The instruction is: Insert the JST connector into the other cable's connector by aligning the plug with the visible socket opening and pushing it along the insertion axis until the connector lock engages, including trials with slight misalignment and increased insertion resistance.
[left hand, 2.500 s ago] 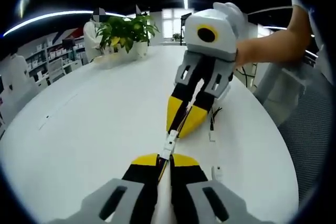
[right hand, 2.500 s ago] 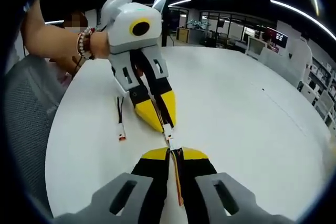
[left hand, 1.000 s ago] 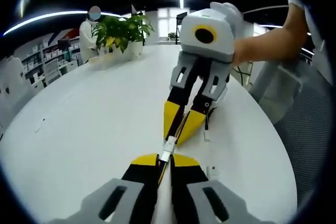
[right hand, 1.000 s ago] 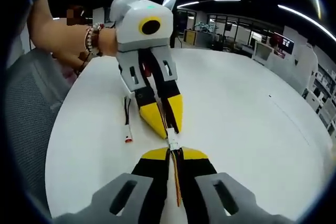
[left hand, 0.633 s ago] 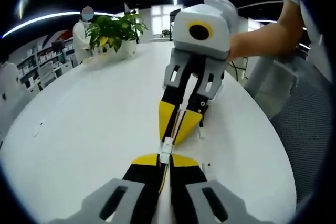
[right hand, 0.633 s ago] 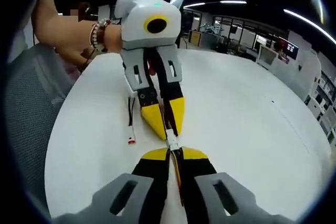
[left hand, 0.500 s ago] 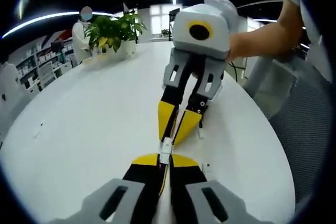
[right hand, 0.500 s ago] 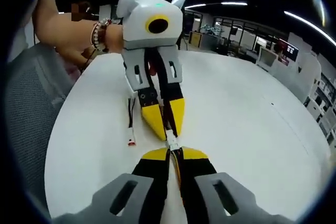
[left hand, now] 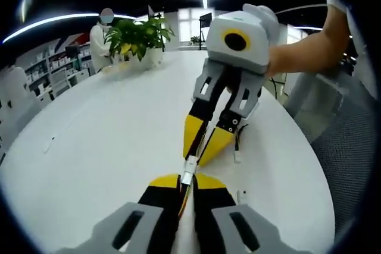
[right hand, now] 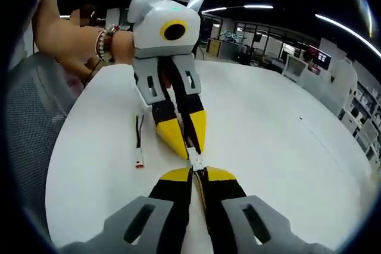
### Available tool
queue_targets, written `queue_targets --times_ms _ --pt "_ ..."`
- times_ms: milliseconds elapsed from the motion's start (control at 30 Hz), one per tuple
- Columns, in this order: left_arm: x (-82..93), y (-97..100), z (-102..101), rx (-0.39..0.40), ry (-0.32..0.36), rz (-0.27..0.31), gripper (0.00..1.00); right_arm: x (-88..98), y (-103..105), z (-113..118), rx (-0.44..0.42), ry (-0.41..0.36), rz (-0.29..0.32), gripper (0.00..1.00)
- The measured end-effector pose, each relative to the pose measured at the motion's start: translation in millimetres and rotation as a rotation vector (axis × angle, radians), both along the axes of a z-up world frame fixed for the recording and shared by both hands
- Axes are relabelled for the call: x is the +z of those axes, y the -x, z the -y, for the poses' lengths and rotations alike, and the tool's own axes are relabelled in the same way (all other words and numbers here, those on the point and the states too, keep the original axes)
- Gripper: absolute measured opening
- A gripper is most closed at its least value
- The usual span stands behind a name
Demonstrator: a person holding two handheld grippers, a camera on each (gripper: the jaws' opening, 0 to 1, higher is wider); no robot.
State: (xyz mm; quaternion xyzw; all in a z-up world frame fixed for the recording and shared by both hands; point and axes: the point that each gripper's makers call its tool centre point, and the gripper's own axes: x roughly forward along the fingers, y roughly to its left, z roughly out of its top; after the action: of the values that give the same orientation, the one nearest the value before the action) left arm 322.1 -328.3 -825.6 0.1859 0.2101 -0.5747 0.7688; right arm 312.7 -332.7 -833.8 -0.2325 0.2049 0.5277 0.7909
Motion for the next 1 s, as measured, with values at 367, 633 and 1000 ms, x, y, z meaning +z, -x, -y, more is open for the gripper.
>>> queue_targets --times_ms 367,633,1000 --pt "-8.8 4.8 0.0 -0.013 -0.047 -0.010 0.06 -11.7 -0.9 3.4 -0.030 0.038 -0.018 0.05" --pt "-20.1 4.9 -6.1 0.001 -0.074 -0.038 0.08 -12.5 -5.5 7.9 -0.055 0.037 -0.010 0.15" --pt "-19.6 4.8 -7.5 0.023 -0.043 -0.080 0.09 -10.7 -11.0 14.8 -0.090 0.033 -0.013 0.15"
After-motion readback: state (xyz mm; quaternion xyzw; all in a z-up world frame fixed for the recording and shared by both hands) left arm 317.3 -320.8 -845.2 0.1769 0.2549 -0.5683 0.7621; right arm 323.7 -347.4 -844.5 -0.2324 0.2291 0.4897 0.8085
